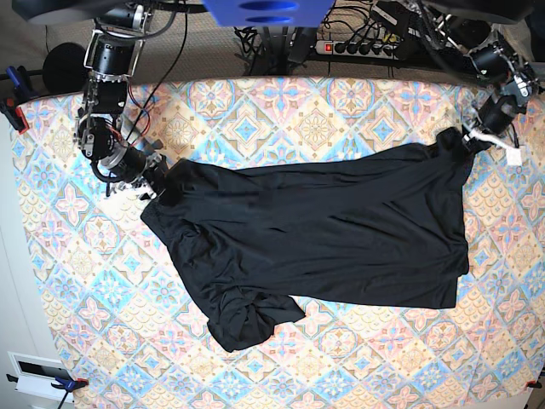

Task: Layout the t-shirt on the table in an organized manner, then fold the t-shirt properly
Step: 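Drag the held shoulders with both grippers away from the hem to straighten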

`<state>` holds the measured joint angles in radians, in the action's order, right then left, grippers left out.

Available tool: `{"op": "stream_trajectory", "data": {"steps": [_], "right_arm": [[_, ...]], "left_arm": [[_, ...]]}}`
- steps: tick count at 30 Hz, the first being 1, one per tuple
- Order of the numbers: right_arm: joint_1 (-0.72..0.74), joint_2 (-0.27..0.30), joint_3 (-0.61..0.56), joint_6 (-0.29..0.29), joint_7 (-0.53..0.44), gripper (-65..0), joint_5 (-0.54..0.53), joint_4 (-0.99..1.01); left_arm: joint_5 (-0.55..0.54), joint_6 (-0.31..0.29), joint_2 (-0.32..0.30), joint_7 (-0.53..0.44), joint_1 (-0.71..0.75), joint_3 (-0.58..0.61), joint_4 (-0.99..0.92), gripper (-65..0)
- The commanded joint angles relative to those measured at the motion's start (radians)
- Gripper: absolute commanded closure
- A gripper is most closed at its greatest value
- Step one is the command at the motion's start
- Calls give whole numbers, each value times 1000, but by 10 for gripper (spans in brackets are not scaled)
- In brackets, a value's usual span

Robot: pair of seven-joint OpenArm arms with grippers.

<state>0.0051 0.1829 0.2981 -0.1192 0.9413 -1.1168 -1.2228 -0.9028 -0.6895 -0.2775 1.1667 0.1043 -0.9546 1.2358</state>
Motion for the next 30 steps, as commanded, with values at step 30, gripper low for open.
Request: {"op": "stream_trajectory", "data": {"steps": [30], "right_arm": [[-178,129,3,45,84,0,43,-185]], "left_arm": [[-19,-9,-188,38,202,-2,20,0]]}}
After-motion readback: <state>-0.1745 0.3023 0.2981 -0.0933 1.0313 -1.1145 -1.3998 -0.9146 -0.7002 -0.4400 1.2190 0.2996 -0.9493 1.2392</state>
